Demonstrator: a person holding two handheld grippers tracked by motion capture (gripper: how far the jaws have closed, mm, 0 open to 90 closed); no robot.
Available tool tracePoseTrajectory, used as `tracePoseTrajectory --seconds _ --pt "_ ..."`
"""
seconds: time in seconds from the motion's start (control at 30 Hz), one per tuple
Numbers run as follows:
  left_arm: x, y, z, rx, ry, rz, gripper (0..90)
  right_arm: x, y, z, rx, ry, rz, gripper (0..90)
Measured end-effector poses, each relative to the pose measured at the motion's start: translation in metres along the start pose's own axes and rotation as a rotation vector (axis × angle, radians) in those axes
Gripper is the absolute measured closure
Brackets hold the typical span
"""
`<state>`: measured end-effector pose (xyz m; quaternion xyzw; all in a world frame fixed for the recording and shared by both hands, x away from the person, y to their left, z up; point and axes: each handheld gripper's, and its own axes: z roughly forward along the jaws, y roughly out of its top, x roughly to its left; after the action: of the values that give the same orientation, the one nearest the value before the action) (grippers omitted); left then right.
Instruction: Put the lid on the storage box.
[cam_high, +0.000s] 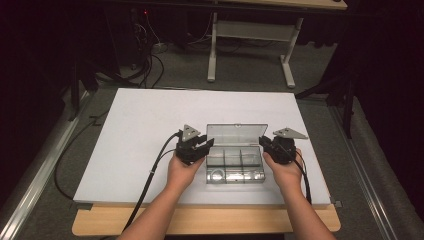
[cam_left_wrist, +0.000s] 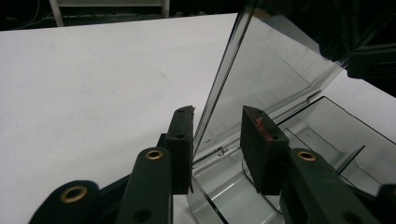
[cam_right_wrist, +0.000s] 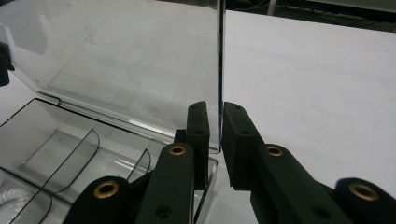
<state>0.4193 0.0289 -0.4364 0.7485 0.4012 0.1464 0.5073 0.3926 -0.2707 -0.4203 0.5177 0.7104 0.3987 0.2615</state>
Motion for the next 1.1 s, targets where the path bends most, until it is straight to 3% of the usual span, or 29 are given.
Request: tracePoseTrajectory --seconds 0.3,0.77,1.1 --pt "-0.001 -0.010 -0.013 -0.026 -0.013 -0.007 62.5 0.002 -0.011 -0.009 -0.005 0.021 0.002 80.9" --pt "-0.017 -0.030 -0.034 -0.046 -0.024 0.046 62.7 0.011 -0.033 -0.029 -0.008 0.007 -0.043 81.2" --pt "-0.019 -0.046 -0.042 -0.047 -0.022 0.055 63.0 0.014 -0.046 -0.037 -0.008 0.003 -0.054 81.4"
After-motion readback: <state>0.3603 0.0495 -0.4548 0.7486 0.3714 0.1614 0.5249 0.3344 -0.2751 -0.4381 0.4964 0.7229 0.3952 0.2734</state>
